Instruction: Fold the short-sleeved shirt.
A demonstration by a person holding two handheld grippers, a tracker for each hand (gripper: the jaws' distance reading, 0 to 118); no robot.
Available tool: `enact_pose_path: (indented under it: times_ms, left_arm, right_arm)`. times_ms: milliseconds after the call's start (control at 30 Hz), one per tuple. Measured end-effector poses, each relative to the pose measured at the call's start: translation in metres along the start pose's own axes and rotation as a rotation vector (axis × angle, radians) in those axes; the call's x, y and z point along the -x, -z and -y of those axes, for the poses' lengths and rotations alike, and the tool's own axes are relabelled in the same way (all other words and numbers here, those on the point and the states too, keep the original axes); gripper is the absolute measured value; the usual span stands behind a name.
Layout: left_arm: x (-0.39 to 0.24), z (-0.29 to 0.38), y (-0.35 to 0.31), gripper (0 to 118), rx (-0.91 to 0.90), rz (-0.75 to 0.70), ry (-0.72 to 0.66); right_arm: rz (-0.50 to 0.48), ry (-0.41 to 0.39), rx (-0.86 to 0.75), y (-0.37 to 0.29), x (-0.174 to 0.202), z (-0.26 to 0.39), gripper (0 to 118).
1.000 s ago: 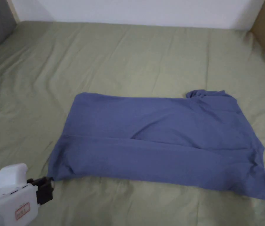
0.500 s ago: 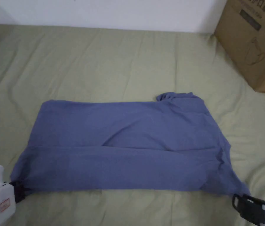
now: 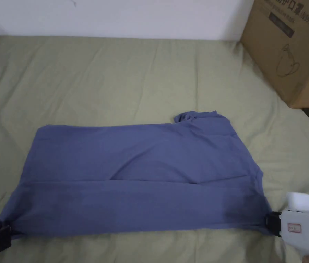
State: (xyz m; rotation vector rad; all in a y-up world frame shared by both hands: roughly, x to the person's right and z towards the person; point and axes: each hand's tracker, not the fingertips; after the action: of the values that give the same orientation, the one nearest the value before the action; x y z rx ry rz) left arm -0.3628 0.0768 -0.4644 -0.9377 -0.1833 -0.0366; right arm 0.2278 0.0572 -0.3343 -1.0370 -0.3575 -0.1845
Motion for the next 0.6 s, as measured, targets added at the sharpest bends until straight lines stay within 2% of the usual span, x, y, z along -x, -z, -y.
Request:
enact_pose_path:
  times_ms: [133, 233, 267, 433, 533, 600]
  left_arm:
    - [-0.002, 0.001, -0.007, 9, 0.006, 0.014, 0.03]
    - [-0.003, 0.0, -0.021, 9, -0.001, 0.03, 0.038]
    - [-0.002, -0.001, -0.024, 9, 0.002, 0.035, 0.038]
    - [0.001, 0.005, -0.047, 9, -0.006, 0.07, 0.031]
    - [0.002, 0.016, -0.062, 9, 0.009, 0.052, 0.055]
    - [0.008, 0.028, -0.073, 9, 0.017, 0.061, 0.017]
  right_arm:
    - [-0.007, -0.024, 0.024, -0.01, 0.006, 0.0, 9]
    - [0.031, -0.113, -0.018, -0.031, 0.016, 0.0, 9]
    - [0.028, -0.119, -0.02, -0.039, 0.017, 0.0, 8]
    - [0.006, -0.098, -0.055, -0.068, 0.013, 0.009, 8]
    - [-0.002, -0.082, -0.04, -0.079, 0.007, 0.02, 8]
    - [-0.011, -0.074, -0.007, -0.084, 0.0, 0.033, 8]
